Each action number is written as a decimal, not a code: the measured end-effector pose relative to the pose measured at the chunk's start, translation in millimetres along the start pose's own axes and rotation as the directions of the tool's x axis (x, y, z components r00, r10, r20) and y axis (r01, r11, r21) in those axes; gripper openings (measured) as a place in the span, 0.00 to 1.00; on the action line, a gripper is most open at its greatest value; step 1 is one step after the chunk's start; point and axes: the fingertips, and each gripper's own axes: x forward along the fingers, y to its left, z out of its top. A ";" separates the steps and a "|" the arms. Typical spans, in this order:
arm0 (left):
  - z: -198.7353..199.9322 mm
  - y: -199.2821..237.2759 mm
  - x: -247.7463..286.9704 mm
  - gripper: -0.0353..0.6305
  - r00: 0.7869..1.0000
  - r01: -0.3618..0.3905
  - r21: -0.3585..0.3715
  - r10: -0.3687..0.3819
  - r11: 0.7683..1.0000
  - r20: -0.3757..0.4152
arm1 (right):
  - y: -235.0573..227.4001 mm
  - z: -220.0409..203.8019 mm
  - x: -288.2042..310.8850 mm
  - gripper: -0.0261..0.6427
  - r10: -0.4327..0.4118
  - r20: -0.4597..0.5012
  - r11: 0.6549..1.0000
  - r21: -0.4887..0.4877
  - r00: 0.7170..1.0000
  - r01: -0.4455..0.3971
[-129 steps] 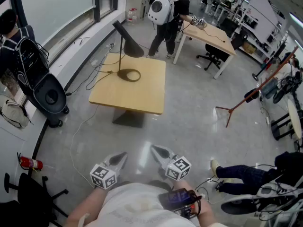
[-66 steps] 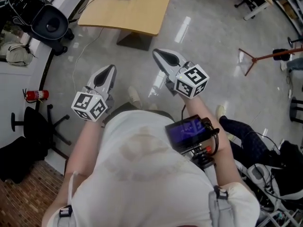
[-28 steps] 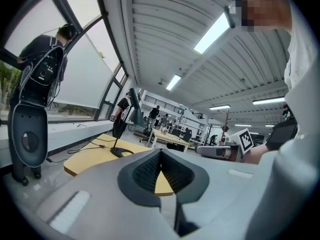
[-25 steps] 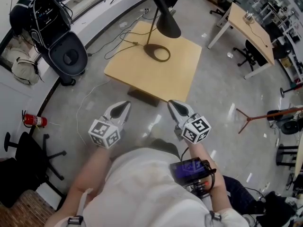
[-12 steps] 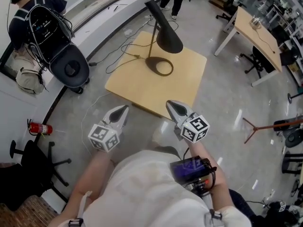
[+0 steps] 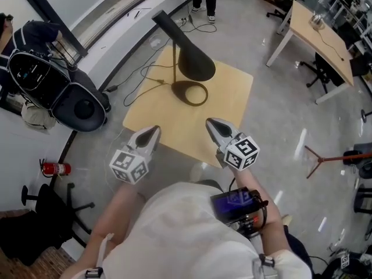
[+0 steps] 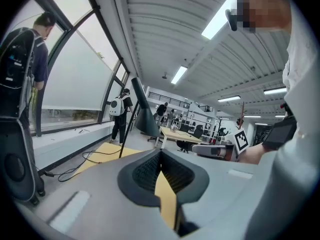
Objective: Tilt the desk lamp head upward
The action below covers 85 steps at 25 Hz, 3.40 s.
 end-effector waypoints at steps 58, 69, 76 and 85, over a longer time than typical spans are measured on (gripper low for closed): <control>279.0 83.9 224.2 0.59 0.902 0.431 0.278 -0.406 0.859 -0.145 | -144.5 67.5 42.6 0.06 -0.216 0.136 0.976 0.071 0.967 0.208; 274.1 71.1 227.1 0.43 0.680 0.729 0.326 -0.586 0.602 -0.440 | -145.4 67.3 47.0 0.06 -0.229 0.118 0.973 0.069 0.966 0.222; 264.9 72.4 225.1 0.40 0.613 0.785 0.317 -0.597 0.532 -0.517 | -145.8 68.6 49.6 0.06 -0.244 0.118 0.969 0.072 0.963 0.237; 267.4 72.5 223.0 0.40 0.597 0.800 0.309 -0.627 0.515 -0.501 | -155.6 63.7 61.4 0.06 -0.263 0.083 0.963 0.073 0.961 0.258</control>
